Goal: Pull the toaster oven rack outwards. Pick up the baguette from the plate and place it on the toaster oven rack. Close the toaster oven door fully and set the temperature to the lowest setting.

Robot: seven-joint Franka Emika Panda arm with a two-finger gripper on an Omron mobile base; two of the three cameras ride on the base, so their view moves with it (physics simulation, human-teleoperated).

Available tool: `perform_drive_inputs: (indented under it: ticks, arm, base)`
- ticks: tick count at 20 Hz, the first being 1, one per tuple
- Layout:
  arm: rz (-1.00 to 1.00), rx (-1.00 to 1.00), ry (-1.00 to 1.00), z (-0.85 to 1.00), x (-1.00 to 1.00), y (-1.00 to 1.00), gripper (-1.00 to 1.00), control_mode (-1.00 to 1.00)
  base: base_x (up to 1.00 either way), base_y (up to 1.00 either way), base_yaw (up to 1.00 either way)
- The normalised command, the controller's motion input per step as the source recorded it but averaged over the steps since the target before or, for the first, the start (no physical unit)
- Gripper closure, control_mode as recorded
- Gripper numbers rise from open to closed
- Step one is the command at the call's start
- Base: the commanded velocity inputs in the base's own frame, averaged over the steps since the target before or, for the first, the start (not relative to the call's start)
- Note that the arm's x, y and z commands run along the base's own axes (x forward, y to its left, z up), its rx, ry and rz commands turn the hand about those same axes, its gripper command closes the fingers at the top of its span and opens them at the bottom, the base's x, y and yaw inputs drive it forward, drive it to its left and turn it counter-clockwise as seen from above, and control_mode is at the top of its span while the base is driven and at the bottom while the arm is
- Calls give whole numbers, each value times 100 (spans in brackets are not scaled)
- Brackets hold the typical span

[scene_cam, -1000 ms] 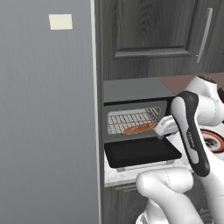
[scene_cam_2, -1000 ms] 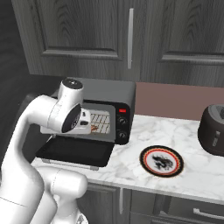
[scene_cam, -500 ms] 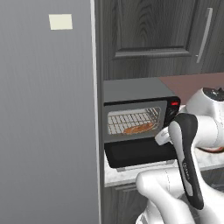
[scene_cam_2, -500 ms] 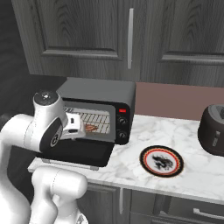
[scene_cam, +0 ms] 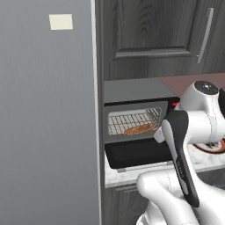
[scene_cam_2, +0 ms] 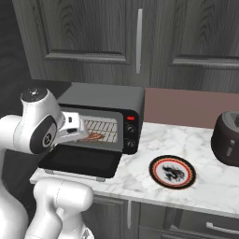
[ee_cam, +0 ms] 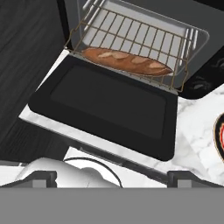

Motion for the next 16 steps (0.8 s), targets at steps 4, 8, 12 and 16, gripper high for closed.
perform_drive_inputs:
  ticks: [4, 8, 12, 16]
  arm:
    - [-3, 3, 2, -12, 25, 0, -100, -100]
    - [-5, 5, 3, -19, 31, 0, -100, -100]
    - [-3, 1, 0, -26, 32, 0, -100, -100]
    - [-8, 0, 0, -22, 24, 0, -100, -100]
  base:
    - [0, 0, 0]
    - [0, 0, 0]
    - [0, 0, 0]
    - [0, 0, 0]
